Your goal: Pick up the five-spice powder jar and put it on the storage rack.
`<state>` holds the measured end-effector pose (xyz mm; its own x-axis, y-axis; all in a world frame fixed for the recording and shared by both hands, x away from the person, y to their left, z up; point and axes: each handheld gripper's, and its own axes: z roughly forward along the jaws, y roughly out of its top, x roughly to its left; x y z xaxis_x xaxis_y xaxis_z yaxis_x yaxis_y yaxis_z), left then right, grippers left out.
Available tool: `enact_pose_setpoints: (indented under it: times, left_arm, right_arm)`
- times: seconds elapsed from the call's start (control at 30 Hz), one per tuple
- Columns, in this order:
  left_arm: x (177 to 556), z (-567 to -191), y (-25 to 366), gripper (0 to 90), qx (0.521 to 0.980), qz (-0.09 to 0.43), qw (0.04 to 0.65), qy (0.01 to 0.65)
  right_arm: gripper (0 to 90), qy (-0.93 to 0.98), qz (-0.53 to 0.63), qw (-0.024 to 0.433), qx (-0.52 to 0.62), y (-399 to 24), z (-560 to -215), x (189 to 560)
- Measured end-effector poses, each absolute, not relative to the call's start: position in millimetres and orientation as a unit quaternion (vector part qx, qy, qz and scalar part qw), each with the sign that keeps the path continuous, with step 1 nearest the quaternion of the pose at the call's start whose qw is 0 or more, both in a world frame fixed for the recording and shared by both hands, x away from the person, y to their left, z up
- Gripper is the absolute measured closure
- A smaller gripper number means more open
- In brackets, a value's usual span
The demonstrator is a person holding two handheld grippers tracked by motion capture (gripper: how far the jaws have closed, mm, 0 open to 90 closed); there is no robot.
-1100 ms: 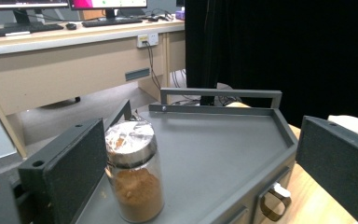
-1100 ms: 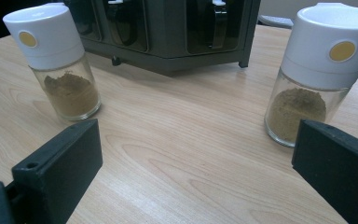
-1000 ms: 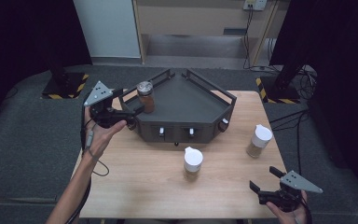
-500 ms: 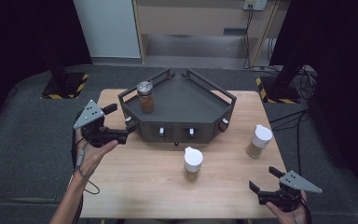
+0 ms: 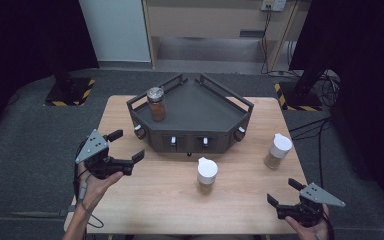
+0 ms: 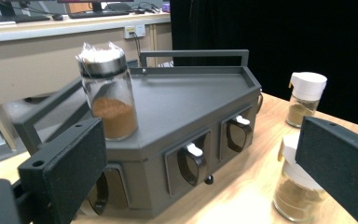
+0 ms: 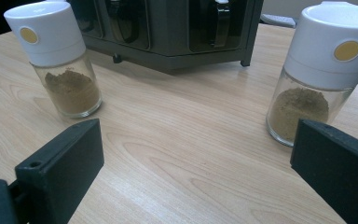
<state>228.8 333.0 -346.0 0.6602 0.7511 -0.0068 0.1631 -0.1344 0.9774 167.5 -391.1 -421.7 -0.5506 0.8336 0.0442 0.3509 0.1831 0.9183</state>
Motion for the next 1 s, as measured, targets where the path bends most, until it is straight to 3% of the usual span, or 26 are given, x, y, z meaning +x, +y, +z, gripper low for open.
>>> enact_pose_setpoints:
  times: [1.0]
  left_arm:
    - [210,-413,346,0.9,0.718,0.218,0.57,0.333]
  right_arm:
    - [3.0,0.73,0.496,0.246,0.402,-391,-422,167]
